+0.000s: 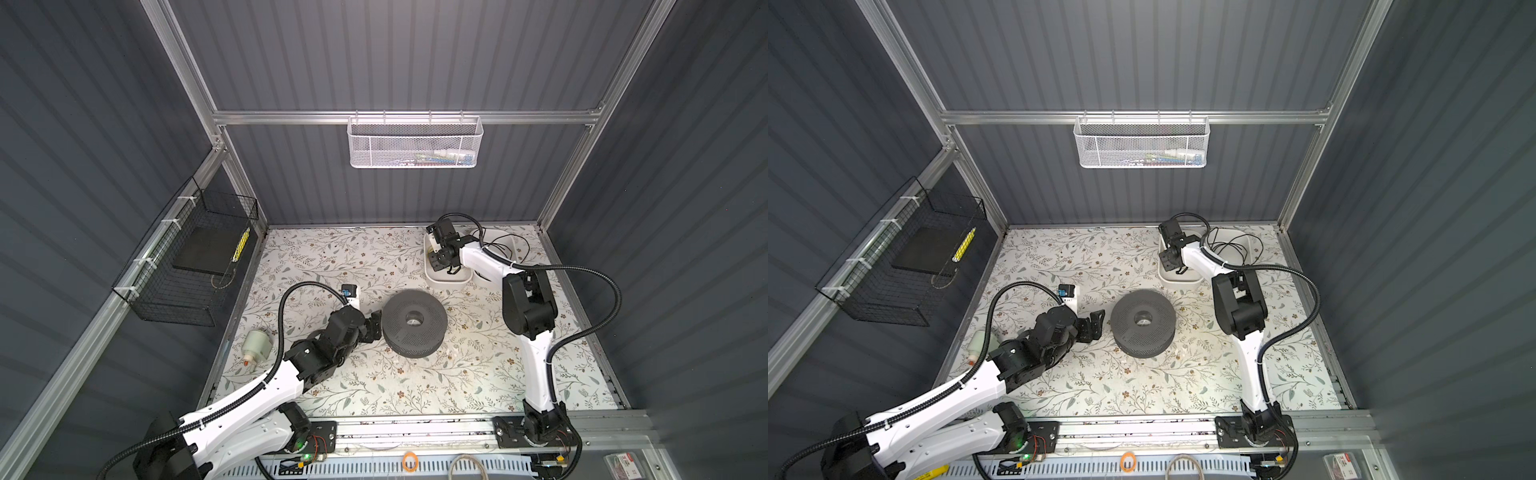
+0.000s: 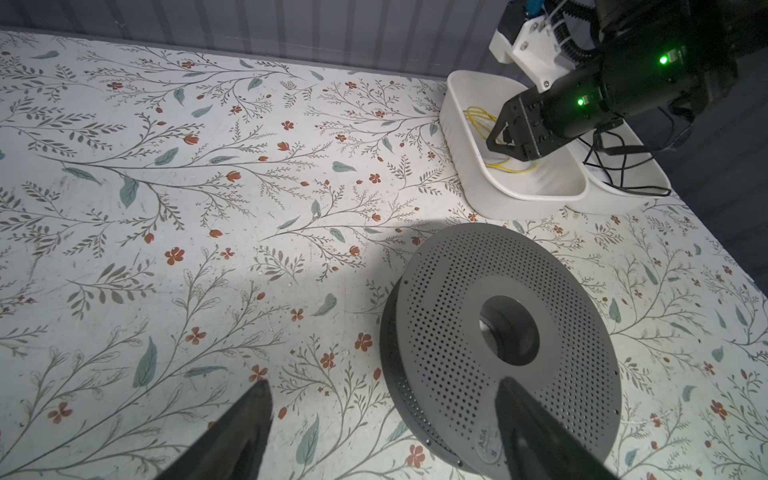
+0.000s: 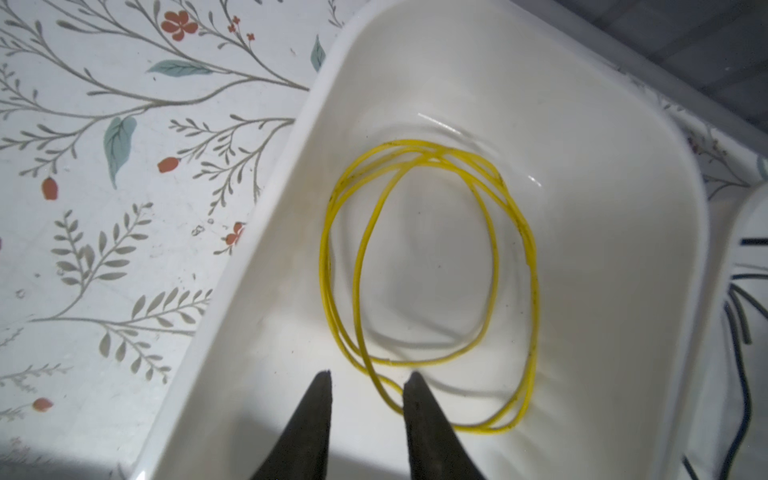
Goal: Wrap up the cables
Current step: 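Reach the right gripper into the tub and pinch the yellow wire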
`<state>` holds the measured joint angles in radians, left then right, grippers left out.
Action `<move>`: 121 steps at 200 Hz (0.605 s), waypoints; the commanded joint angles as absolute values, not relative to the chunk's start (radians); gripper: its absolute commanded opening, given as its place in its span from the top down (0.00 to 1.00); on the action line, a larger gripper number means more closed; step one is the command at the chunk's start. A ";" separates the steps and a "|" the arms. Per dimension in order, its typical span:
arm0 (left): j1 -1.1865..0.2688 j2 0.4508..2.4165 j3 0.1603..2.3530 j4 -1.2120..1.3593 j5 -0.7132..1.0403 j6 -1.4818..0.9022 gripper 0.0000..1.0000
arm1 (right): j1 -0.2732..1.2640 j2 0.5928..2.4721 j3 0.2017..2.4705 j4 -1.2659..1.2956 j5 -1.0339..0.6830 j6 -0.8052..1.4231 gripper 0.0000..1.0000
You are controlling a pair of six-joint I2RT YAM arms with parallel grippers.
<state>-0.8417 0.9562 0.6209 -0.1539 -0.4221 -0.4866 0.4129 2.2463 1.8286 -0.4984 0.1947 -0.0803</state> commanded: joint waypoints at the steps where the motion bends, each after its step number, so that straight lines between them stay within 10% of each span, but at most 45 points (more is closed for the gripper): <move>1: -0.840 0.966 0.664 -0.145 -0.415 -0.454 0.14 | 0.400 2.295 1.890 -0.536 0.211 -0.113 0.66; 121: -0.840 0.972 0.681 -0.155 -0.448 -0.432 0.14 | 0.396 2.322 1.968 -0.556 0.179 -0.086 0.93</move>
